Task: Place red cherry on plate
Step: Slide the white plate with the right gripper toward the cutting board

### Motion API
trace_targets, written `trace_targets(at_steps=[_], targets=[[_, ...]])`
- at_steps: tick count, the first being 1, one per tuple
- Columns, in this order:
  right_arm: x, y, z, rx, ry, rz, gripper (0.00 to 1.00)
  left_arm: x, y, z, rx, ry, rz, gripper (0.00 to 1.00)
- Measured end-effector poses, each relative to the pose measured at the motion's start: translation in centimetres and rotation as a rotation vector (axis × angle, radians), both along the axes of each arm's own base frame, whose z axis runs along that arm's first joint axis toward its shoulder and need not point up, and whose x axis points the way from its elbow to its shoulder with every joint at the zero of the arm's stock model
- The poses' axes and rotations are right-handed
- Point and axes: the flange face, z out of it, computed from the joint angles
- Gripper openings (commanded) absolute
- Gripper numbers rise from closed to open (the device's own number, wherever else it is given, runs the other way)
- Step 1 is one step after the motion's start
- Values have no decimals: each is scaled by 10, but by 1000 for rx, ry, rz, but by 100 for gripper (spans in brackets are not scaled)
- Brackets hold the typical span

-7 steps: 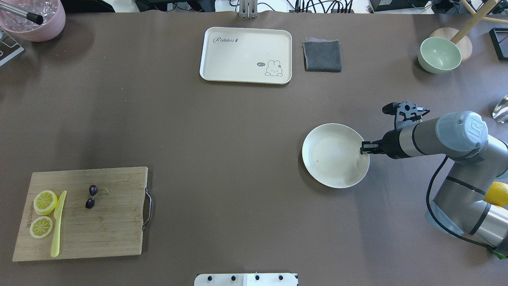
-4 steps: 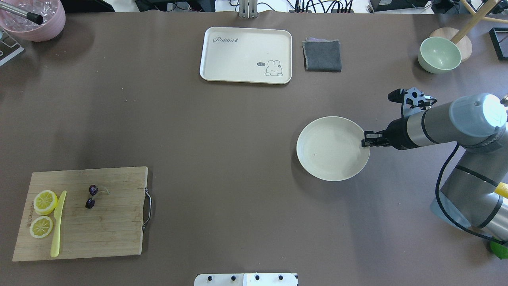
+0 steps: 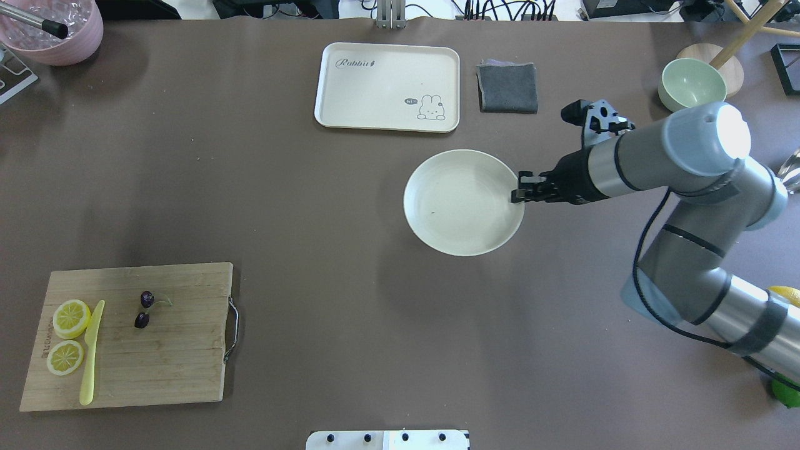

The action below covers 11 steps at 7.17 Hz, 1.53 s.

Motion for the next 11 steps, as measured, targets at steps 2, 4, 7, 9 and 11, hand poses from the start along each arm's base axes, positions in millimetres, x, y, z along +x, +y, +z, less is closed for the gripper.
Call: trace_targets(at_steps=[2,4,7,9,11], targets=[[-79,8,-32,16,-4,13,0,-3,0,1,-2,0,-6,98],[-128,19,-29,18,29,12,0,-4,0,1,-3,0,-8,98],[-152,30,-22,22,51,5,100,-5,-1,-1,-10,4,-14,98],[-147,27,-29,24,37,12,100,1,-9,-18,-17,26,-30,98],[-103,-4,-44,10,-4,9,100,24,-13,-62,-19,85,-51,97]])
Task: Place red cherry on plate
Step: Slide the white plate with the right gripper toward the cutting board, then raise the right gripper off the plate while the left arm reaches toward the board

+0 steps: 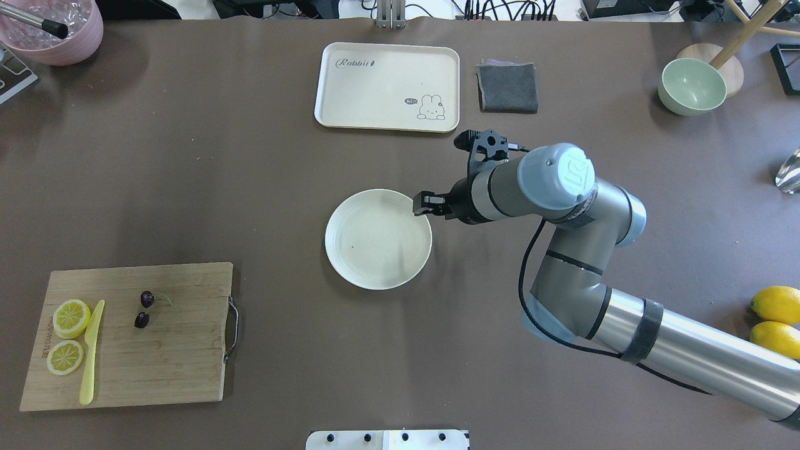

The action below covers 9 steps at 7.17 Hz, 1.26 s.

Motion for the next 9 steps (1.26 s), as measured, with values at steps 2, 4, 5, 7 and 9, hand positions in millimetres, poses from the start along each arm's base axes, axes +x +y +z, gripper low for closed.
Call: trace_targets(at_steps=[2,4,5,7,9], targets=[[71,-42,1,-37,-36,-17,100,72,14,-56,-14,78,-37,97],[145,-82,26,-43,-25,-20,100,160,56,-91,-15,63,-68,97],[168,-94,41,-25,10,-21,100,189,83,-109,-37,17,-83,97],[191,-106,57,-7,60,-15,100,234,140,-125,-102,-63,-120,97],[196,-108,60,1,69,-7,100,295,196,-118,-167,-77,-161,97]])
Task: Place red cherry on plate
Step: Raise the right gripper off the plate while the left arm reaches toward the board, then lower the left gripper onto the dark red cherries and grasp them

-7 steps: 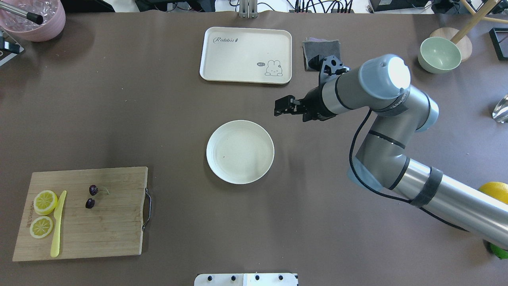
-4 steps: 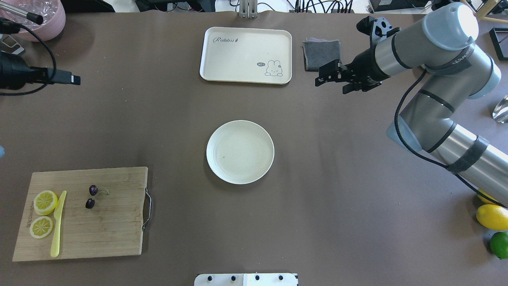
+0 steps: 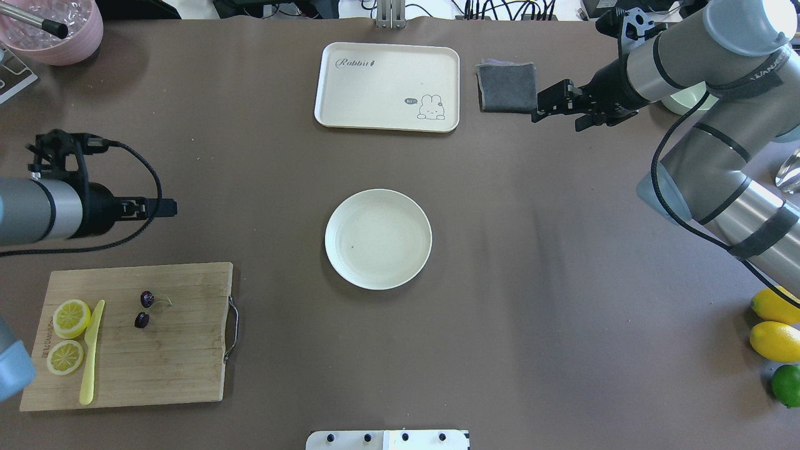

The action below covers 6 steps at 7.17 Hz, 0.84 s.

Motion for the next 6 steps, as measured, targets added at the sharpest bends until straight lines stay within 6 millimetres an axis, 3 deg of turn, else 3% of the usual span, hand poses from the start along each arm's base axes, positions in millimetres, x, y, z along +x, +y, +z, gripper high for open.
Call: trace_targets(at_steps=[1,3,4,6], targets=[[1,-1,0,1,2,4,100,17,28,11,-14,-16,1,97],[1,-4,2,2,12,17,100,16,71,49,-19,-51,26,91],[-2,-4,1,6,16,24,100,7,85,67,-20,-61,39,81],[-4,-3,2,7,21,27,100,0,98,80,-19,-66,58,81]])
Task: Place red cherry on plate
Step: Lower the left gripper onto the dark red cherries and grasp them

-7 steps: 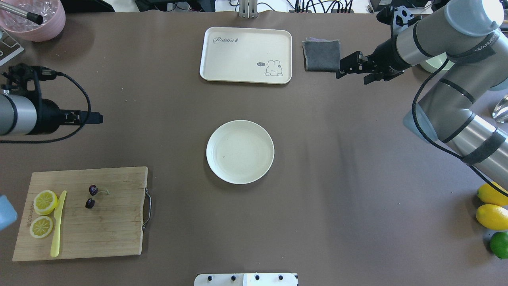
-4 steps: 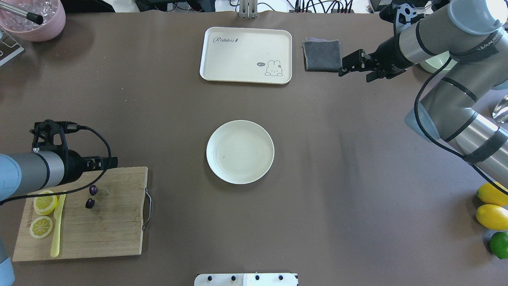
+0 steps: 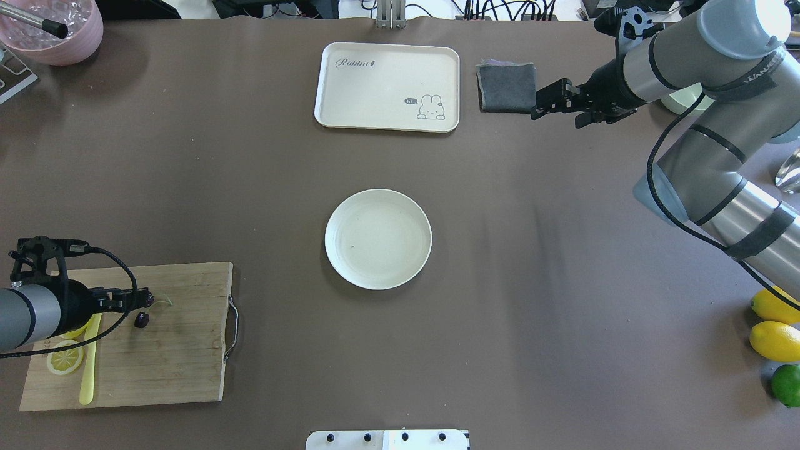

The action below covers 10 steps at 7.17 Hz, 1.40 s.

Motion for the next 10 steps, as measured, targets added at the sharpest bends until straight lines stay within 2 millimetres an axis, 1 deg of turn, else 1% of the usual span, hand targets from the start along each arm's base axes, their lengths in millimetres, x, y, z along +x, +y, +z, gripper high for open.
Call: trace_targets(at_steps=[4,6,7,9,10], targets=[[1,0,2,-2,2,1,100,14,2,-8,9,19,18,81],[2,0,5,-5,5,2,100,21,4,-6,9,18,28,81],[2,0,6,-6,6,2,100,24,4,-6,9,18,31,75],[2,1,7,-7,6,3,100,26,4,-4,7,14,33,53],[2,1,6,-7,6,3,100,26,4,-3,6,13,34,46]])
